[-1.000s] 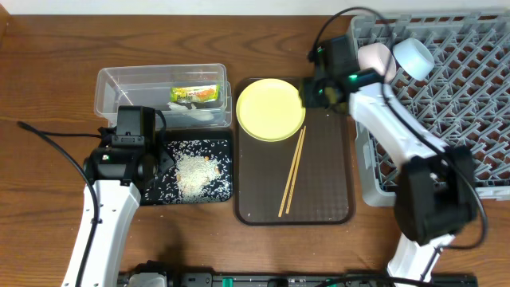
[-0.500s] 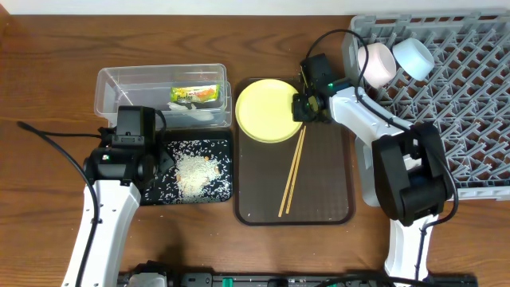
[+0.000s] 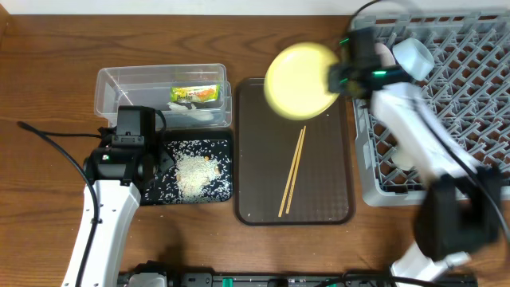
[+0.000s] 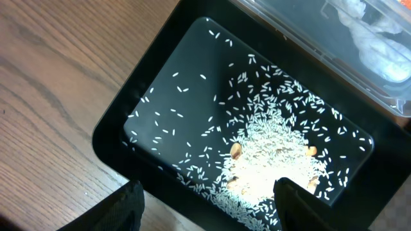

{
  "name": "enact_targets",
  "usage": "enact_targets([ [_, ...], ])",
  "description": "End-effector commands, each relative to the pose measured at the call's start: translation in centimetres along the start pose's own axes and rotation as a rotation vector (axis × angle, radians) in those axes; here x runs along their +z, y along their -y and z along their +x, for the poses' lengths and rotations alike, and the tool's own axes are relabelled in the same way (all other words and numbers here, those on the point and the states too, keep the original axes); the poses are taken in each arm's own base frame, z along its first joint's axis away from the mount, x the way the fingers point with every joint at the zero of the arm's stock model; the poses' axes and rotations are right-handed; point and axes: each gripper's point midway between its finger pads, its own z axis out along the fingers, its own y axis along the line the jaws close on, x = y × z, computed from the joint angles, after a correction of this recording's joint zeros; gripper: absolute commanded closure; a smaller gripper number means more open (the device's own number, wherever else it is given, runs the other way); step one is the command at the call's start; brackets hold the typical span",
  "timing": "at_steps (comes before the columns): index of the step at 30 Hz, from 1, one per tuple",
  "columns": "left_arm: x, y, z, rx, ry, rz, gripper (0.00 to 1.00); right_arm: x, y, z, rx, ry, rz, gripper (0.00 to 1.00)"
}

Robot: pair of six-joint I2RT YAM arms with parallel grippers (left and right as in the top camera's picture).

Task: Sort waste into correct bins and load items into the dishwasher rack
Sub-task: 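Lift the yellow plate and stand it upright in the dish rack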

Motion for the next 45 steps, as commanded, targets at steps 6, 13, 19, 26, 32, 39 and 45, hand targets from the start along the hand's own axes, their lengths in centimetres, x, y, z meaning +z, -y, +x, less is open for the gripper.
enact_targets([
  [6, -0.2, -0.3, -0.4, -0.015, 0.018, -0.009, 0.32, -12.0, 12.4, -6.1, -0.156, 0.210, 0.482, 0.99],
  [13, -0.2, -0.3, -0.4, -0.015, 0.018, -0.008, 0.32, -16.4, 18.9, -3.7, -0.255, 0.051, 0.874, 0.99],
  [19, -0.2, -0.3, -0.4, -0.015, 0.018, -0.009, 0.32, -14.9, 19.4, -1.4, -0.226, -0.011, 0.889, 0.99],
  [26, -0.2, -0.3, -0.4, -0.015, 0.017, -0.008, 0.32, -12.3, 19.5, 1.3, -0.180, -0.045, 0.881, 0.99],
  [32, -0.2, -0.3, -0.4, -0.015, 0.018, -0.008, 0.32, -9.9, 18.2, 1.8, -0.128, 0.008, 0.799, 0.99],
  [39, -0.2, 0.2, 0.0, -0.015, -0.004, 0.018, 0.32, -7.0, 13.9, 1.7, -0.130, 0.029, 0.538, 0.51],
  [45, -0.2, 0.2, 0.0, -0.014, -0.003, 0.018, 0.32, -6.8, 11.6, 1.6, -0.101, 0.045, 0.412, 0.50],
])
